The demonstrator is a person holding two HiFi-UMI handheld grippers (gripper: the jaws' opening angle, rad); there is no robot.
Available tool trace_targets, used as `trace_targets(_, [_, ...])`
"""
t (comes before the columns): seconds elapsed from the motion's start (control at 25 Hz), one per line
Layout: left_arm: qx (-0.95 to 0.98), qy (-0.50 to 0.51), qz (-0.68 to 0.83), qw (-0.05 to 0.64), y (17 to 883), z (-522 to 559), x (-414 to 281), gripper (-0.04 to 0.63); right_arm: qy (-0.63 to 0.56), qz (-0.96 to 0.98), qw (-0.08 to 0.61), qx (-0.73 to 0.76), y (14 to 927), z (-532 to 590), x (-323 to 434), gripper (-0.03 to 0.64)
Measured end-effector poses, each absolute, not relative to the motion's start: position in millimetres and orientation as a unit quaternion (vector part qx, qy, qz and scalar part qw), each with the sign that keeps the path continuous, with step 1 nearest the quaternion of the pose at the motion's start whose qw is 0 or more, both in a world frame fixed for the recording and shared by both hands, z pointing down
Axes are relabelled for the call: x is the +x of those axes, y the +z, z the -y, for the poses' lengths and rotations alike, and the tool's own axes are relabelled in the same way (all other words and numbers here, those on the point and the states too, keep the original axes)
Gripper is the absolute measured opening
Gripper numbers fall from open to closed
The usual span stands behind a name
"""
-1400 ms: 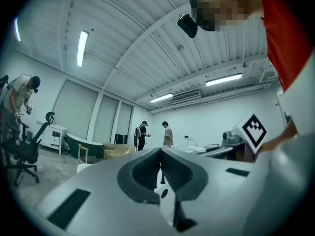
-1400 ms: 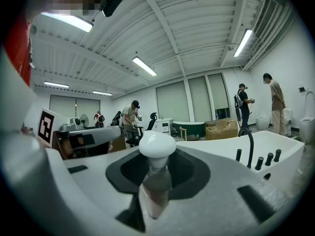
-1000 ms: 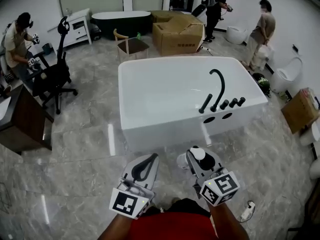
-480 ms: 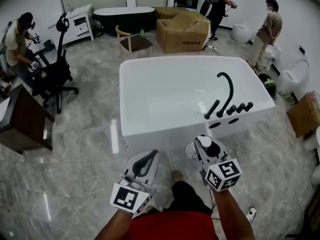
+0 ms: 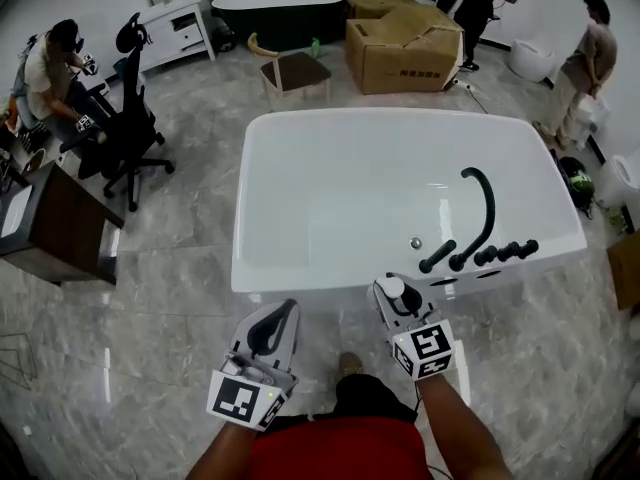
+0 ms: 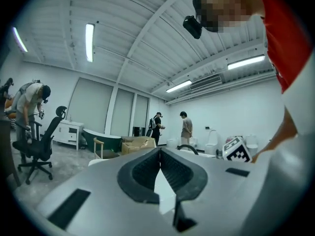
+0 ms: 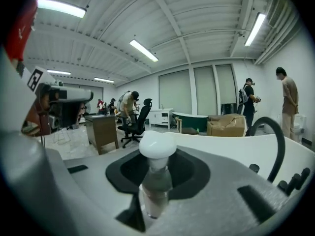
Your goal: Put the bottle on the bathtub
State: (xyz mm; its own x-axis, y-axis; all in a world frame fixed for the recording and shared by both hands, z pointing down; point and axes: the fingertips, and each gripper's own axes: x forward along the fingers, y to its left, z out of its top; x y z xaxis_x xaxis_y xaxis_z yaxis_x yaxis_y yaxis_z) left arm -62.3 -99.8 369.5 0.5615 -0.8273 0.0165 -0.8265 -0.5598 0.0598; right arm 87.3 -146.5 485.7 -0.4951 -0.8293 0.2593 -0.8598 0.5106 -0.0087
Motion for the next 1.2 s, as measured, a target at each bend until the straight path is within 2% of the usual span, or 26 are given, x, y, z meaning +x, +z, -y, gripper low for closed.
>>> trace_targets(0.28, [0.863,0.030,0.502,0.050,398,149,-28,0.011,0.065,0.883,0.161,0.436,560,213,106,0.101])
trace_targets(0.52, [0.856,0.060,0.511,0.059,422,178,-15,0.011,0.084,0.887,0.161,0.425,601,251,119,0.101])
trace_targets(1.2, [0.851,0.089,0.512,0.079,435,198,-4,0.011,0.078,0.895,0.167,0.407,620,265,124,0.115])
